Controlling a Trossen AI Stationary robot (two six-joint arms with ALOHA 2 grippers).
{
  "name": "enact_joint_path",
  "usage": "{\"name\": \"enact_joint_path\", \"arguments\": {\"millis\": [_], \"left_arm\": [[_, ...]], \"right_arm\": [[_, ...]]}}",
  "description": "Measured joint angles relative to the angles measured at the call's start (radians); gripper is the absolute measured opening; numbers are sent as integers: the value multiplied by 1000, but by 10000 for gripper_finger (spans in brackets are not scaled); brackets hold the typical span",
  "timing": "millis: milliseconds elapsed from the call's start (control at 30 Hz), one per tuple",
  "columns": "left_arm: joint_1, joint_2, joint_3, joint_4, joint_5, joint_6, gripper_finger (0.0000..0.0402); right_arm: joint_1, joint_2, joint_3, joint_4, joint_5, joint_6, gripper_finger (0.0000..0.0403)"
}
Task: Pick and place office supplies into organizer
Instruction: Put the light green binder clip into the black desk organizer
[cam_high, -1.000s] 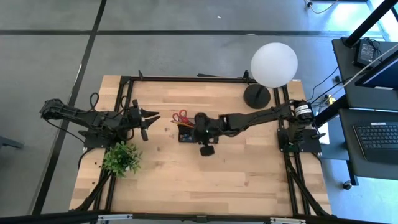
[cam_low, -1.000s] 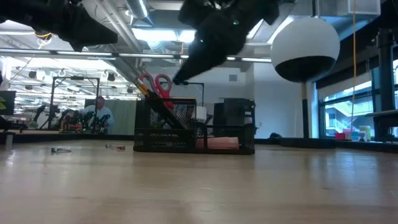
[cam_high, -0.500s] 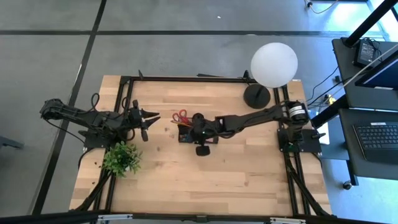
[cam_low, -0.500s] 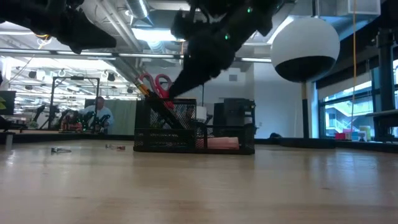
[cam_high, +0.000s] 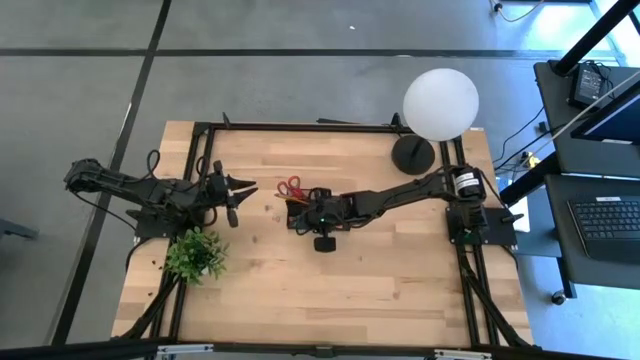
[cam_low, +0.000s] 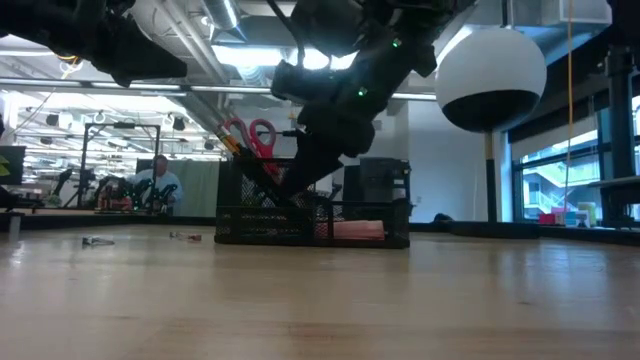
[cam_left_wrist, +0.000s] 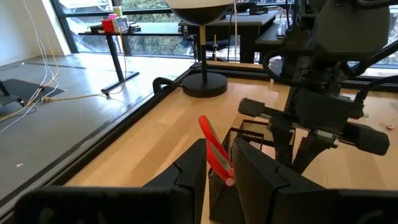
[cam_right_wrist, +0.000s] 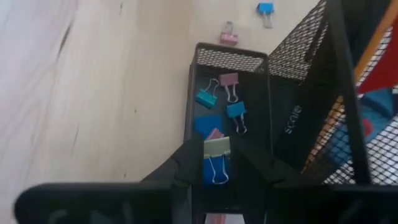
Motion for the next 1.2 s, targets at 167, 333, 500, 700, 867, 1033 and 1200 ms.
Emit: {"name": "enact_joint_path", "arguments": {"millis": [167,333,500,700,867,1033,1200], "left_arm": [[0,0,0,0,0,0,72],[0,0,0,0,0,-3,72],[0,0,0,0,0,-2,72],[0,0,0,0,0,-2,73],[0,0,0,0,0,-14,73],[0,0,0,0,0,-26,72],[0,0,0,0,0,-26,72]], "right_arm": [[0,3,0,-1,0,-1,74],[0,3,0,-1,0,-2,74],[-3,3,0,-5,14,0,74],[-10,3,0,-18,21,1,74],[-8,3,0,-18,20,1,74],[-9,3,0,-18,20,1,83],[-9,3,0,-18,19,1,100]]}}
